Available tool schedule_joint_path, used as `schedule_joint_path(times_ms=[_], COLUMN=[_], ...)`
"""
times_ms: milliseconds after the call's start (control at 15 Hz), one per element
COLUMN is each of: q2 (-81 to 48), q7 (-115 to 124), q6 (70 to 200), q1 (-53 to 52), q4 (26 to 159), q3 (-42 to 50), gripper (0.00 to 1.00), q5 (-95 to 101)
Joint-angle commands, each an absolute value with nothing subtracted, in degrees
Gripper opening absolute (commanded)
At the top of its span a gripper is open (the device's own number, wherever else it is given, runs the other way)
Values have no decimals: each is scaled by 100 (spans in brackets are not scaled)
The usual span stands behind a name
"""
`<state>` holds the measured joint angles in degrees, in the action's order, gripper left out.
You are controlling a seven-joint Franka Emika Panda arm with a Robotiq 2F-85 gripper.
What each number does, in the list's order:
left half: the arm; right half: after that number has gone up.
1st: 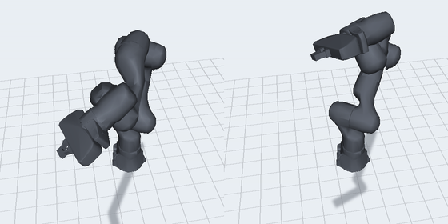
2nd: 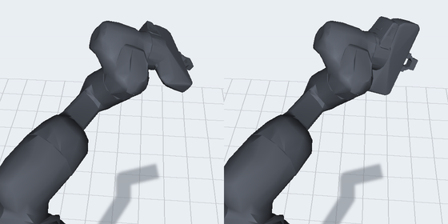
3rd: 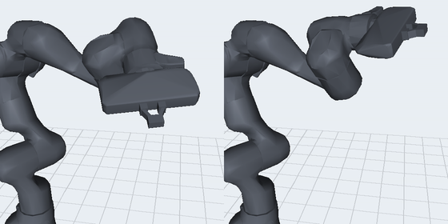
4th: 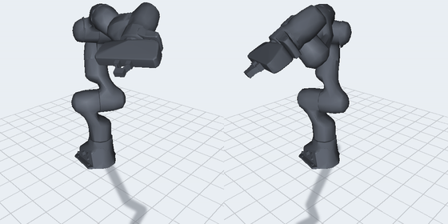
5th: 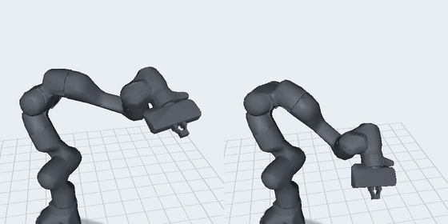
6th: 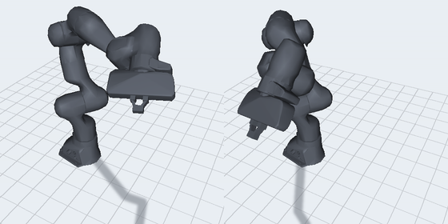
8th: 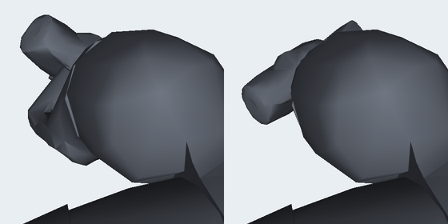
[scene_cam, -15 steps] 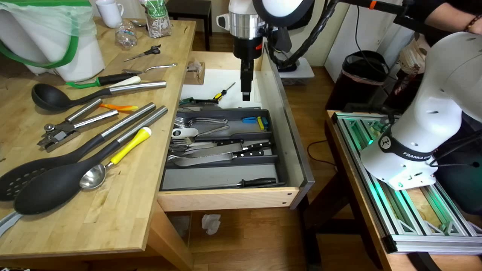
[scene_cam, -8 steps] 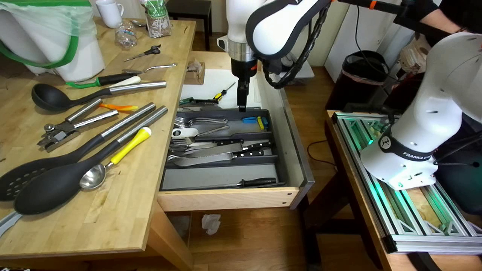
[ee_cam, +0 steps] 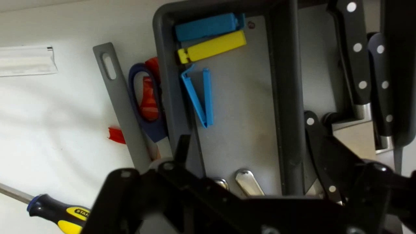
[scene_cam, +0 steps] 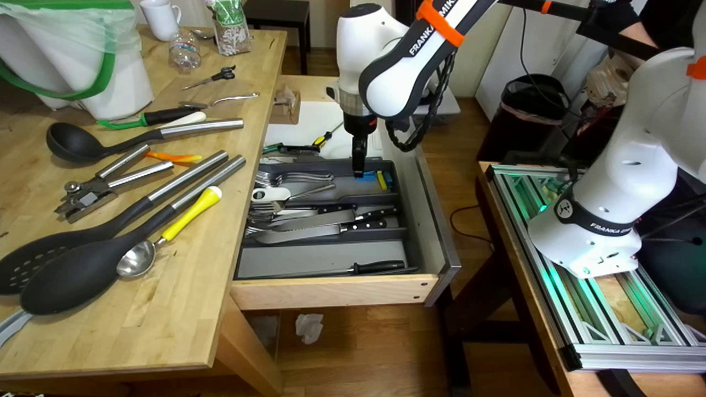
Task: Remove the blue object from the utensil box and move it on the right side of the drawer
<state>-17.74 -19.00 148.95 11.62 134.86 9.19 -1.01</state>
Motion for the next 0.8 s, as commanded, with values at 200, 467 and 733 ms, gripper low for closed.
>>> schedule_joint_path(times_ms=[200,467,733], q2=[-2356,-2575,-2733], q7=[-2116,-2034,-1933], q6=[15240,15468,15749], q1=[1470,1488,1447], q4=[13295,13220,13195], q3=[668,654,757], gripper=[84,45,31], q5=[-113,-25,158])
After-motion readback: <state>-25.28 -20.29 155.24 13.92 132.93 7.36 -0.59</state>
